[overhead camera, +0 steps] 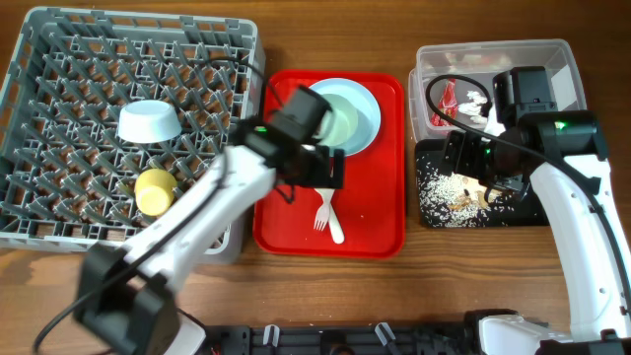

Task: Sort waste into correct bins and load items into the dishwasher rack
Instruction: 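Reach the left gripper to the white fork and grasp it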

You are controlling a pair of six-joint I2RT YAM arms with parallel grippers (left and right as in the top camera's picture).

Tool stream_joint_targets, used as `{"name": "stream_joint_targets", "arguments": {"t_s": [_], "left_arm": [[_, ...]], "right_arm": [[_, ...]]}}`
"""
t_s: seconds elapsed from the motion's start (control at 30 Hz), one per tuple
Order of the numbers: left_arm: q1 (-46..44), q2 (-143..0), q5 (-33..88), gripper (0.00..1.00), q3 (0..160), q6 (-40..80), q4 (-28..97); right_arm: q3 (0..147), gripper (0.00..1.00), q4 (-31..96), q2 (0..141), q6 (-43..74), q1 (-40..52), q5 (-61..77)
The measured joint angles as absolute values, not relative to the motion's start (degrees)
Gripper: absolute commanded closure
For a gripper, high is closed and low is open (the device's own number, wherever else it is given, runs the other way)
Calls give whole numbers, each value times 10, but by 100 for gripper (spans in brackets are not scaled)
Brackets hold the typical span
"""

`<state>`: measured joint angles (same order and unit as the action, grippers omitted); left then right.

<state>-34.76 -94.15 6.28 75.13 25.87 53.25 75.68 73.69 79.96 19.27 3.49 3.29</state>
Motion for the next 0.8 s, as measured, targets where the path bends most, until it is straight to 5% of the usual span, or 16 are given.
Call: {"name": "stream_joint_targets", "arguments": {"t_s": [0.13,0.33,0.5,0.8], "left_arm": [[-389,-1024,52,0,752,276,501],[-402,-1100,47,17,752,285,484],[-402,-1127,43,52,752,291,484],[-406,-1127,43,62,752,290,499]], "right_arm": [[757,10,737,800,193,35,31],[757,9,737,800,192,35,31],[757,10,737,800,193,35,31],[757,10,741,800,193,35,31]]}}
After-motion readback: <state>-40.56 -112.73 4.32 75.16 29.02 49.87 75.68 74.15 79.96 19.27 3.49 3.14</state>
